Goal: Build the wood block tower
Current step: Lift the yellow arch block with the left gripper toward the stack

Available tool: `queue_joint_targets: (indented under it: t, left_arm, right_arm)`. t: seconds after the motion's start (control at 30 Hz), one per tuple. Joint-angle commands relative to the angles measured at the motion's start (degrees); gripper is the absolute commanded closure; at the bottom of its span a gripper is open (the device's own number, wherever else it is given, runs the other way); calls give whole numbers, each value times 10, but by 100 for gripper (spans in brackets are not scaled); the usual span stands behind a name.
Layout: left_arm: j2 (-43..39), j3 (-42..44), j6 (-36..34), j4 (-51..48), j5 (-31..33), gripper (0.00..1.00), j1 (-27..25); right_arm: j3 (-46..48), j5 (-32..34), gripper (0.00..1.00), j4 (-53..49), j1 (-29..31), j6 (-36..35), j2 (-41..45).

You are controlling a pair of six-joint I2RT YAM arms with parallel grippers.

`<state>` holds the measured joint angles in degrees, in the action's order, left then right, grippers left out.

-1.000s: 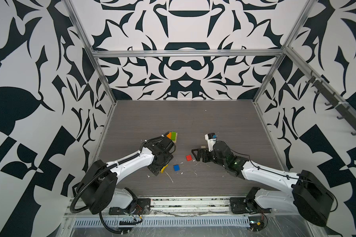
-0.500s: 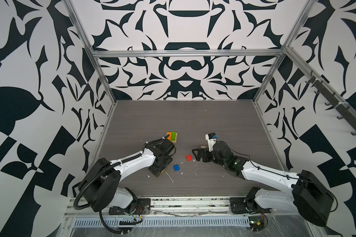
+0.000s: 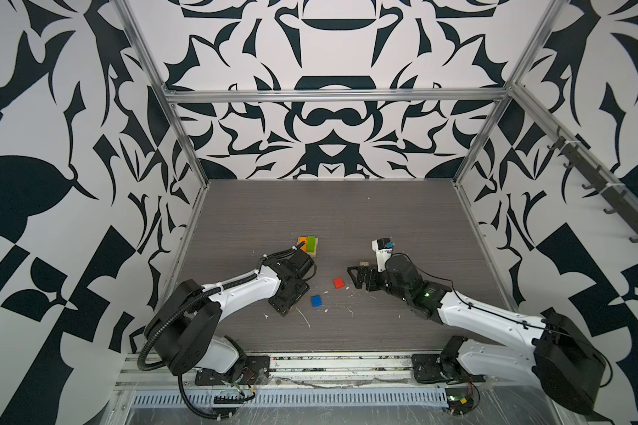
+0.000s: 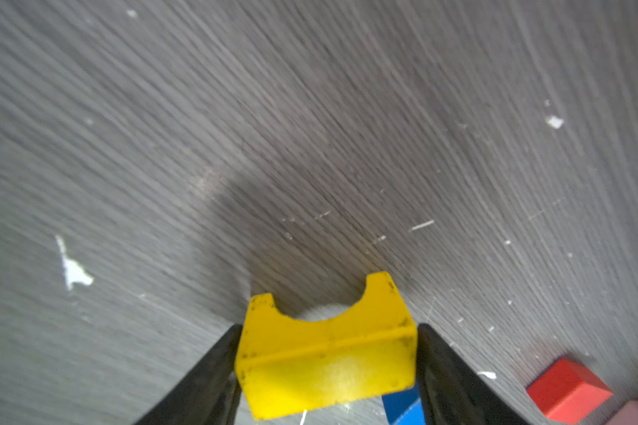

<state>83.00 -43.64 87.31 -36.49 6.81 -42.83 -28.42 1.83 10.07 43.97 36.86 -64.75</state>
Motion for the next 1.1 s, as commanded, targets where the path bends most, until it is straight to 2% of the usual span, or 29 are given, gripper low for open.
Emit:
queue_joint_targets:
  t: [0.0,0.27,0.47,0.63,0.8,0.93,1.07]
  left_arm:
    - [7,10,2,-12,5,27,-2]
    - [12,8,-15,-15,10,31,-2]
    - [30,-11,-60,-14,9,39,-2]
    - [58,-45,-144,-26,22,50,-2]
    - [63,-76,-222,-58,63,50,-2]
    - [30,-77,-310,-33,78,51,1]
    - [7,-90,-382,-38,87,55,28]
  right_arm:
    - [4,12,2,-2,2,1,14]
    - [5,14,2,-3,2,1,18]
    - [3,15,2,-8,2,-1,22]
    - [-2,15,2,-21,2,-5,27]
    - [-5,19,3,-38,2,-10,39]
    - [-14,19,3,-57,2,-16,46]
    - [-17,17,3,-74,2,-18,57]
